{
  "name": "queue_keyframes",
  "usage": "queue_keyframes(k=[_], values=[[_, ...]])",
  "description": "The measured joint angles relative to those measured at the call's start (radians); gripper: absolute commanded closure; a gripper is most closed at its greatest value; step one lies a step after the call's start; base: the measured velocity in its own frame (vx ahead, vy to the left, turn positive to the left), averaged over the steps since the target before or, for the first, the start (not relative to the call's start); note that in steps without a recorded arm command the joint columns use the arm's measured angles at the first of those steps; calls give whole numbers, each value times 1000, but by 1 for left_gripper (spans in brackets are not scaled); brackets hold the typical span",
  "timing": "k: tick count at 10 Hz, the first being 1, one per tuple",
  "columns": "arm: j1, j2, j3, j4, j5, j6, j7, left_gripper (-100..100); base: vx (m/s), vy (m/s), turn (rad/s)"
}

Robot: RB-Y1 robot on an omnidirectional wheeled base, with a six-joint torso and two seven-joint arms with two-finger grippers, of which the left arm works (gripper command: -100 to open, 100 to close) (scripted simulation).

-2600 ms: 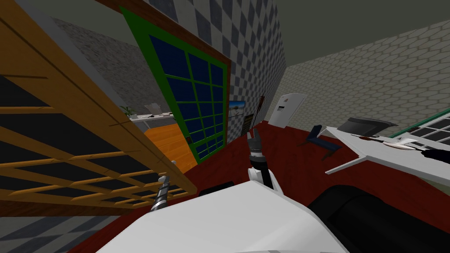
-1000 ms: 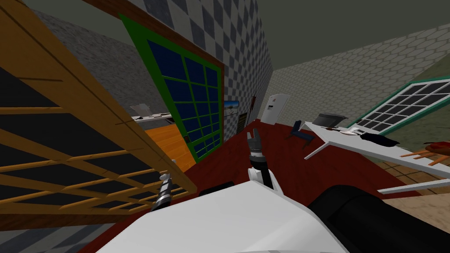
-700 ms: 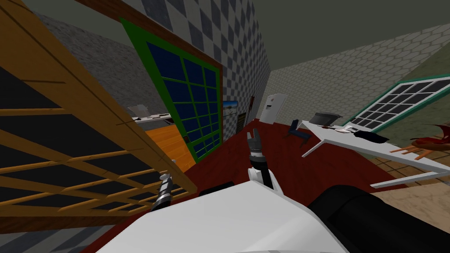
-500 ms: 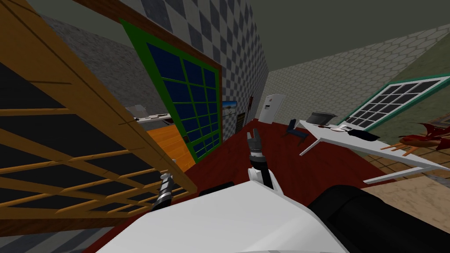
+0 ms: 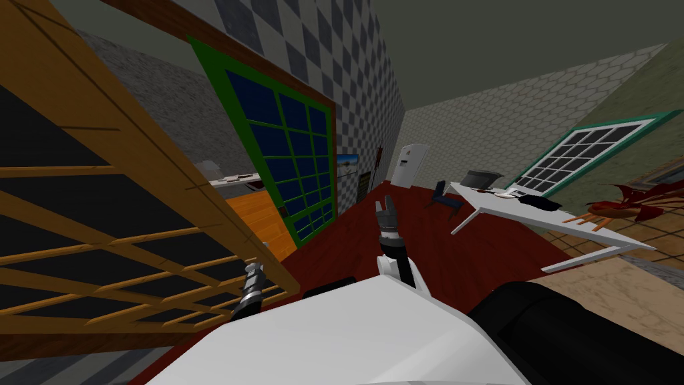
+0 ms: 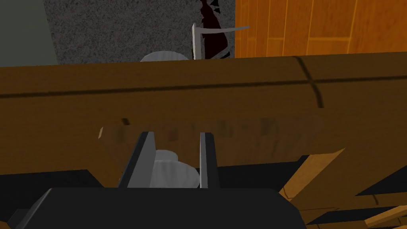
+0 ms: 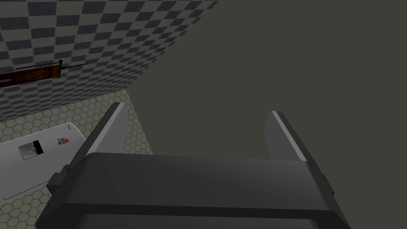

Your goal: Pull the door open

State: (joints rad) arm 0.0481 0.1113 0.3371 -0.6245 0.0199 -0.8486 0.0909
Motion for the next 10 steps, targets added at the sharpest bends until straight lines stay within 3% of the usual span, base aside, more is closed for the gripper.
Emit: queue_keyframes(k=[1,2,4,5,7,8,9,10], values=[[6,5,-6,-11,3,2,24,100,-48,26,-44],[-14,10,-6,19,7,-6,40,100,-65,14,-87],[-4,7,-16,-19,19,9,88,100,-69,48,-103],[-32,15,-18,40,23,-22,110,100,-70,35,-84],[-43,22,-26,36,31,-18,160,100,-39,16,-20],[-55,21,-24,58,33,-30,162,100,2,1,13],[-43,17,-25,40,32,-27,163,100,-3,-10,27],[-55,20,-24,57,34,-27,163,100,2,-10,-7]])
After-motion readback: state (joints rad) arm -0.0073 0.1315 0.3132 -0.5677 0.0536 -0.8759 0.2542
